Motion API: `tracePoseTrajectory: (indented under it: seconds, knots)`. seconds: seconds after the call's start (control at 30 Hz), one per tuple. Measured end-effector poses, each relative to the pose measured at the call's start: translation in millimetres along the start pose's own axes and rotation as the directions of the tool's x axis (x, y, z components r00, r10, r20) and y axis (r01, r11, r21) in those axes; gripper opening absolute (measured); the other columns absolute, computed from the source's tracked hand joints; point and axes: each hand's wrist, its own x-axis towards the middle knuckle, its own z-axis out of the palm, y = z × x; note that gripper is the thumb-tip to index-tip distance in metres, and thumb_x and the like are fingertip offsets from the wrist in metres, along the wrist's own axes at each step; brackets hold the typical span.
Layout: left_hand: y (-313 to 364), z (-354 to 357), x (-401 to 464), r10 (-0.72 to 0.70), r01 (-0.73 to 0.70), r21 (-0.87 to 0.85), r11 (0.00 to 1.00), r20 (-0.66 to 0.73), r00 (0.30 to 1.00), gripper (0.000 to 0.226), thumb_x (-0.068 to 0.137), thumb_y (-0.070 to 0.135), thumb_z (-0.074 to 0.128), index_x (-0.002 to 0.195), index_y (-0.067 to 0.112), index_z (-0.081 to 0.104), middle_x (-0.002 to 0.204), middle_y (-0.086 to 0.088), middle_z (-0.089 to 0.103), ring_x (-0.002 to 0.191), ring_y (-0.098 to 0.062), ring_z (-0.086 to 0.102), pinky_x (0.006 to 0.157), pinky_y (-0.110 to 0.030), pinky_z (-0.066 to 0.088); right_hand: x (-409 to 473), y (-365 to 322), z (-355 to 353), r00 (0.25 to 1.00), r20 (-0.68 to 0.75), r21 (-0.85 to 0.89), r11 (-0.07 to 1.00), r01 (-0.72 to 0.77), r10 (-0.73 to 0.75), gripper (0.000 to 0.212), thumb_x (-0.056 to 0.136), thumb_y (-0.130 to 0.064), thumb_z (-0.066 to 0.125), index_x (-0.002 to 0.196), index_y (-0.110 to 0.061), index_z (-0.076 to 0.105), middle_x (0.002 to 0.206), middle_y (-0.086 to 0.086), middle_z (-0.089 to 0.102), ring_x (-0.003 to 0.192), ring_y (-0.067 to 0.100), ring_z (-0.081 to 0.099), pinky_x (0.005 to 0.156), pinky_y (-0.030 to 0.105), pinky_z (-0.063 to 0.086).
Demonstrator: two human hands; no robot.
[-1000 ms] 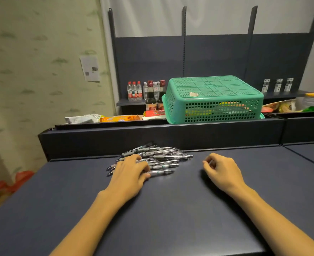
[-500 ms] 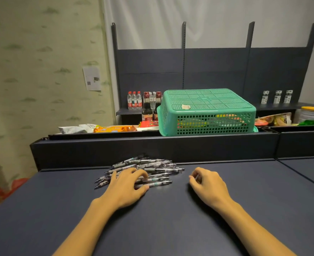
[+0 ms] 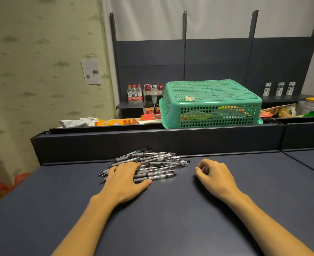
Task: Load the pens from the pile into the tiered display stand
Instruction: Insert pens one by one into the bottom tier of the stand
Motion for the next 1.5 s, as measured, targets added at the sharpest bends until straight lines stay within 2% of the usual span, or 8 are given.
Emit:
tracePoseTrajectory:
  seconds: [0.17,0.33,0.57,0.73,0.87,1.0,1.27,1.5]
  knots:
    - [6.2,1.0,-4.7,0.087,-0.089,-0.1,0.991,-0.027,0.996,0.054,0.085,0.06,0.052,0.132,0.035,0.045,0.134,0.018,0.048,0.126,-0.007,0.038,0.11,-0.029,0.023,0.2,1.6,1.2,1.0,-0.006,0.008,1.0,0.006,-0.006,0.013,0.091,-0.034,0.057,0.08,-0.028,0.058,0.068,-0.017,0.055,0.075,0.017,0.057,0.064,0.029,0.044]
    - [14.7,4.5,-7.4,0.094,-0.092,-0.128,0.988,0.011,0.996,0.05,0.087,0.059,0.049,0.133,0.043,0.038,0.138,0.02,0.041,0.134,-0.006,0.029,0.117,-0.041,0.008,1.9,3.2,0.2,1.0,-0.017,0.016,1.0,0.022,-0.021,0.013,0.091,-0.033,0.058,0.079,-0.028,0.059,0.067,-0.017,0.056,0.074,0.017,0.058,0.065,0.031,0.049]
    - [14.8,4.6,-8.1,-0.126,0.125,0.02,0.992,0.016,0.992,0.08,0.076,0.082,0.036,0.14,0.035,0.028,0.132,0.003,0.034,0.129,-0.02,0.028,0.109,-0.04,0.019,0.5,4.9,1.0,0.999,-0.021,0.018,0.999,0.029,-0.029,0.014,0.091,-0.033,0.059,0.077,-0.029,0.057,0.066,-0.018,0.055,0.072,0.017,0.057,0.064,0.03,0.047]
    - [12.8,9.6,-4.9,-0.058,0.058,0.014,0.998,0.007,0.998,0.092,0.066,0.088,0.022,0.138,0.032,0.037,0.127,0.008,0.04,0.124,-0.018,0.033,0.109,-0.037,0.022,-1.0,5.3,-0.1,0.999,-0.017,0.024,0.999,0.038,-0.038,0.013,0.091,-0.032,0.058,0.079,-0.029,0.058,0.068,-0.017,0.057,0.072,0.015,0.058,0.064,0.029,0.047]
    - [15.8,11.1,0.9,0.024,-0.023,-0.04,0.999,0.029,0.999,0.087,0.07,0.085,0.03,0.137,0.029,0.04,0.133,0.01,0.044,0.129,-0.013,0.032,0.116,-0.037,0.011,-0.6,5.8,-0.3,1.0,-0.007,0.016,0.999,0.029,-0.029,0.013,0.091,-0.033,0.058,0.079,-0.03,0.057,0.069,-0.016,0.057,0.072,0.014,0.058,0.062,0.027,0.043]
    - [18.4,6.8,7.8,0.066,-0.046,-0.2,0.979,0.093,0.993,0.072,0.082,0.065,0.054,0.139,0.024,0.039,0.137,0.007,0.043,0.127,-0.013,0.034,0.106,-0.028,0.028,0.9,5.3,-0.3,1.0,0.007,0.015,1.0,0.02,-0.02,0.013,0.091,-0.033,0.057,0.079,-0.029,0.059,0.068,-0.017,0.057,0.072,0.013,0.058,0.06,0.026,0.042]
    - [31.6,-15.6,31.5,0.035,-0.087,0.131,0.988,0.36,0.932,0.057,0.082,0.068,0.05,0.106,0.016,0.052,0.112,-0.005,0.056,0.098,-0.023,0.053,0.088,-0.04,0.046,0.7,4.5,-2.7,1.0,0.008,0.037,0.999,0.008,-0.008,0.015,0.09,-0.031,0.057,0.075,-0.029,0.057,0.067,-0.016,0.056,0.069,0.012,0.056,0.057,0.026,0.039]
    - [48.5,-29.0,26.1,-0.059,-0.063,0.248,0.967,0.454,0.889,0.04,0.086,0.042,0.057,0.108,0.012,0.044,0.12,-0.011,0.052,0.101,-0.027,0.051,0.082,-0.036,0.044,1.7,5.0,-2.7,1.0,0.024,0.023,1.0,0.01,-0.011,0.013,0.09,-0.032,0.056,0.078,-0.03,0.057,0.07,-0.016,0.056,0.073,0.016,0.058,0.058,0.026,0.037]
